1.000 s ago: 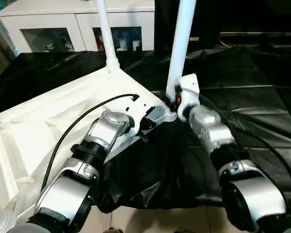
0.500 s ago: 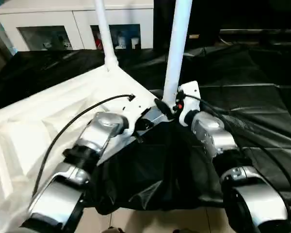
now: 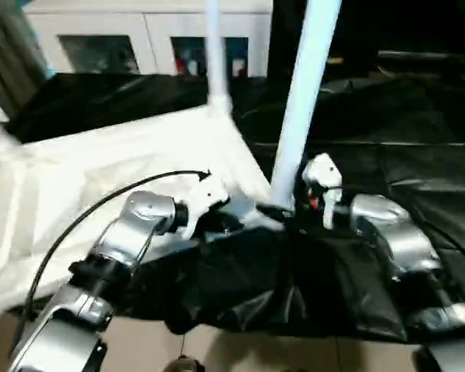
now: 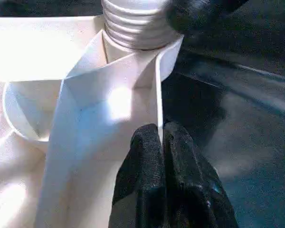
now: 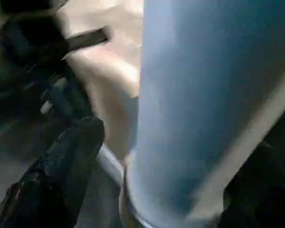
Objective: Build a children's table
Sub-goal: Insert table leg to table base
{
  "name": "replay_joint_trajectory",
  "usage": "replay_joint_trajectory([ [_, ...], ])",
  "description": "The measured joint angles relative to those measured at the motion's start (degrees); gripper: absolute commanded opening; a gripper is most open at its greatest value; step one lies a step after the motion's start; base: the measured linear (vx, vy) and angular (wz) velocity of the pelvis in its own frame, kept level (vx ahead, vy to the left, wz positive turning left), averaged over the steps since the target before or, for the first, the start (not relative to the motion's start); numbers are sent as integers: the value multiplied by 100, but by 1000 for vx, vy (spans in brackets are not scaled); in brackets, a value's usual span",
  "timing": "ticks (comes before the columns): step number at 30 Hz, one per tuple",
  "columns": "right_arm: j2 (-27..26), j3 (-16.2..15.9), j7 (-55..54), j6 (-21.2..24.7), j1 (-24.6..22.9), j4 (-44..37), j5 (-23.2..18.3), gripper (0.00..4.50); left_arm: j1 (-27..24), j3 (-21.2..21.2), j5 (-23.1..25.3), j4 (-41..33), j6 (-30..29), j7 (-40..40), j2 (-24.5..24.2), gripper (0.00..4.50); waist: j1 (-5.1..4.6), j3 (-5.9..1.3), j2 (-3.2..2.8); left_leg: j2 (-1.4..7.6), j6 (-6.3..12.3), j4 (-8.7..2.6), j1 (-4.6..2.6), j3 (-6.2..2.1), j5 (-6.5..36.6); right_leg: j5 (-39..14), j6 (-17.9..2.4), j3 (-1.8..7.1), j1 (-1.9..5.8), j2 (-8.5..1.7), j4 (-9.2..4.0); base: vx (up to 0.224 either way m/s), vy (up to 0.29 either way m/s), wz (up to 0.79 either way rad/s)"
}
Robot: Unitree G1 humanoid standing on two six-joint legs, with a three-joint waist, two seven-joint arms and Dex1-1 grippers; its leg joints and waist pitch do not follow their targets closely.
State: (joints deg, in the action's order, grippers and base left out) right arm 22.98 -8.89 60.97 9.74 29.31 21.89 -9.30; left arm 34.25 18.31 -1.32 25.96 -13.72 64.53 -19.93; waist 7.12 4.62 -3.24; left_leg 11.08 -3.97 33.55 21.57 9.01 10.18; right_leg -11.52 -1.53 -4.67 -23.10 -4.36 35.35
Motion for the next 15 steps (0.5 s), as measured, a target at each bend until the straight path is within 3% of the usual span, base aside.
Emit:
replay_joint_trajectory([
  [6,325,-170,422,321,-290,-466,-39,397,-185,78,-116,-247,57,395,-160,0,14,0,-2,8,-5,30,15,30,0,29,9,15,2,-8,4,0,0,0],
  [7,349,-191,454,363,-309,-495,-37,372,-213,78,-124,-272,64,421,-176,0,12,0,-3,8,-5,34,18,33,0,34,11,18,1,-8,5,0,0,0],
  [15,351,-242,371,513,-358,-537,-11,321,-236,83,-124,-325,71,551,-222,0,11,-2,-8,24,12,57,38,49,-15,42,13,17,-5,-8,14,0,0,0],
])
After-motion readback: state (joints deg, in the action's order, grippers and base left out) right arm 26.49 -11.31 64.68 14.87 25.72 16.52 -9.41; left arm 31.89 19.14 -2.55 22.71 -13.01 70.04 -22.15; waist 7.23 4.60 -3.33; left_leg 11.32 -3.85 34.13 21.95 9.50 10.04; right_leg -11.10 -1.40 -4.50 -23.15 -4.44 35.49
